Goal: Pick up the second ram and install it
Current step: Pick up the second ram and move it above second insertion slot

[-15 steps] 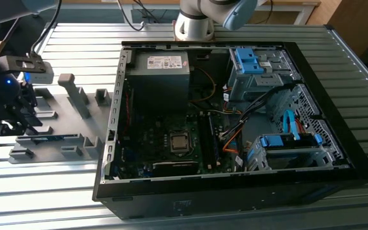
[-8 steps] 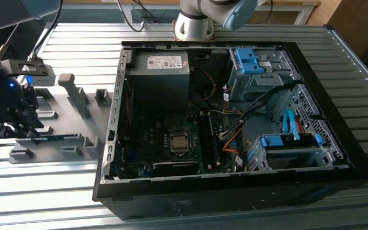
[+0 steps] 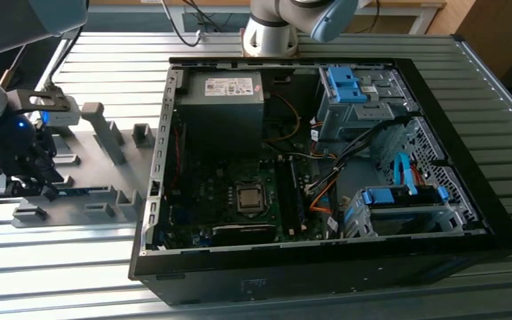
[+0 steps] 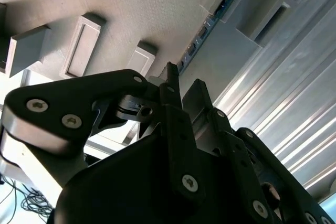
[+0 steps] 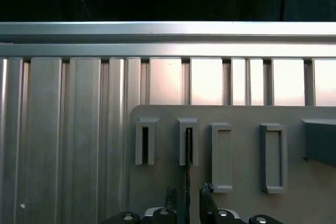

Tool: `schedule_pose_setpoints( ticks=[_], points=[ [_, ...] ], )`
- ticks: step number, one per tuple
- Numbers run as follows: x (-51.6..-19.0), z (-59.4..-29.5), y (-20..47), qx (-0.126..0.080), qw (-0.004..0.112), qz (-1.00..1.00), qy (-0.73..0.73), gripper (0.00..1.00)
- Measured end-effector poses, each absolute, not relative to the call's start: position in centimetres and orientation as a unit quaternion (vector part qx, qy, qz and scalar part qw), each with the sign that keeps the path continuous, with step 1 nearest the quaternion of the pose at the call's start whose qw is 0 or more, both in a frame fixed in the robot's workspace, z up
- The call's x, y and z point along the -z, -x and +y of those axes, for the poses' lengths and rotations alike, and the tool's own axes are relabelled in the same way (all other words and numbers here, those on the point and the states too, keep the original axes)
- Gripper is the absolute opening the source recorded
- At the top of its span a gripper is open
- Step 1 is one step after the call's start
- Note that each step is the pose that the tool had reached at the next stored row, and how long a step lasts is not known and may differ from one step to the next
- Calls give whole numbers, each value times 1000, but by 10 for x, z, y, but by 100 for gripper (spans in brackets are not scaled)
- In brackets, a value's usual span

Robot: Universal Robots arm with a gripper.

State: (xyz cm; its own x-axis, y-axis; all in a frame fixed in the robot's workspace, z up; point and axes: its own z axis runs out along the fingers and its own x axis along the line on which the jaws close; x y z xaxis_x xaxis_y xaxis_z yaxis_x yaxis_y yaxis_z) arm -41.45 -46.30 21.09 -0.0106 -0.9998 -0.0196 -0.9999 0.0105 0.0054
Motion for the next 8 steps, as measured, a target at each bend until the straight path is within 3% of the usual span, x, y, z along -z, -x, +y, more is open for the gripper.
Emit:
schedule_pose_setpoints(
  ticks=[8],
  points=[
    [-199,-463,414,-8,6,708,706,31]
  ],
)
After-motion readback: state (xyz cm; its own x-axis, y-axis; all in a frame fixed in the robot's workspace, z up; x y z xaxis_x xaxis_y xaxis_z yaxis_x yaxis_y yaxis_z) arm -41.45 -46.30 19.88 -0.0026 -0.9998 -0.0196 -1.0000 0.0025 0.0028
